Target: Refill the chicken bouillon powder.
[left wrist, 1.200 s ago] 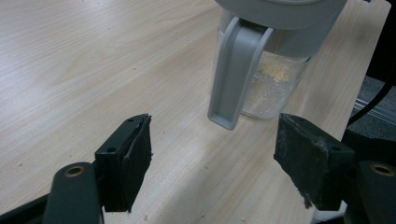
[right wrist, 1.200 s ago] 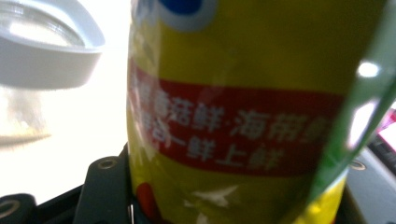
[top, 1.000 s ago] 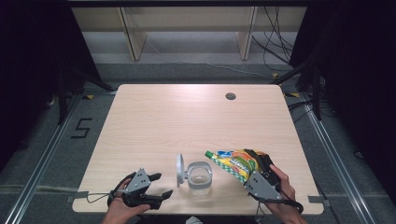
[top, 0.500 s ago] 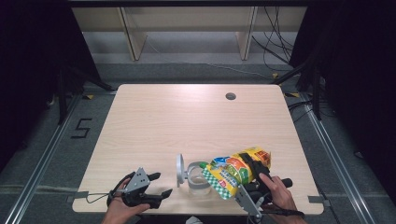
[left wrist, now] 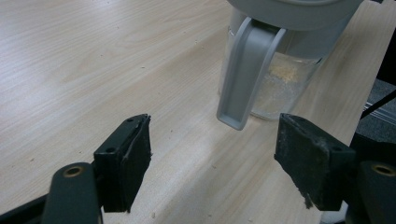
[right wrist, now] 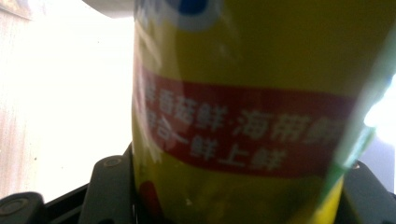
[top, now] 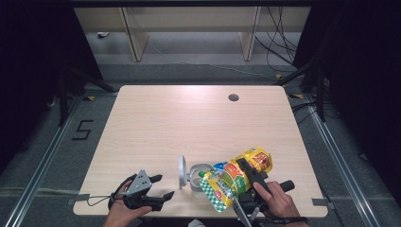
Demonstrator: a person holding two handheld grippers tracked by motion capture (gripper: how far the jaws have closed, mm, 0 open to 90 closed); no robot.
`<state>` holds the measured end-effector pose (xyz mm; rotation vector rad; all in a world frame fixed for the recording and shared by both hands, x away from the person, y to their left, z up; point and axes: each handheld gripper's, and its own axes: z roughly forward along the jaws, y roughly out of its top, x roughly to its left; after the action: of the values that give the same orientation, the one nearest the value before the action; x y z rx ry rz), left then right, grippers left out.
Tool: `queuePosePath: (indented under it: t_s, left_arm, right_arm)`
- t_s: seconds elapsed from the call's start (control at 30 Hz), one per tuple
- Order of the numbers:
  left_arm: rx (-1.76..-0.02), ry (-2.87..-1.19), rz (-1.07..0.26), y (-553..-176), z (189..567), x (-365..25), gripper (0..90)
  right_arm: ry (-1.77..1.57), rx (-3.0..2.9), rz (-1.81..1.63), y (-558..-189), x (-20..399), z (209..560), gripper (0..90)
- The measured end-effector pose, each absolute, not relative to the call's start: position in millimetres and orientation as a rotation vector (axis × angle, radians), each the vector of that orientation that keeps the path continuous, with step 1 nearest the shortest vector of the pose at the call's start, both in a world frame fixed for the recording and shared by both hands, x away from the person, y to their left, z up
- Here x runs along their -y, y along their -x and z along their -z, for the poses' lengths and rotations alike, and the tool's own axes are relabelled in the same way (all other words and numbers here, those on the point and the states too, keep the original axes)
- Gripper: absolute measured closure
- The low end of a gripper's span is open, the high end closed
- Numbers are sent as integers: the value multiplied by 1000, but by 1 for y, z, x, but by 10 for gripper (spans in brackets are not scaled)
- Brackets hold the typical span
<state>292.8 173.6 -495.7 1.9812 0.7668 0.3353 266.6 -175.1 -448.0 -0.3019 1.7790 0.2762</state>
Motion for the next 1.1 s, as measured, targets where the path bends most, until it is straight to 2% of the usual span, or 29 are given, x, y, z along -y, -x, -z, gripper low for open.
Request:
queuePosePath:
  t_s: [0.07,0.43,0.53,1.1]
  left_arm:
    - [-764,-1991,-324,-293,495,-174,264]
    - [-764,-1984,-318,-293,495,-174,264]
    - [-776,-1973,-312,-293,496,-173,265]
    - [-772,-1978,-316,-293,497,-173,265]
  right_arm:
    - [251,-1793,-300,-265,174,453,435]
    - [449,-1706,-125,-269,166,448,440]
    - [382,-1717,-118,-267,167,451,441]
    - [471,-1674,-54,-265,164,451,454]
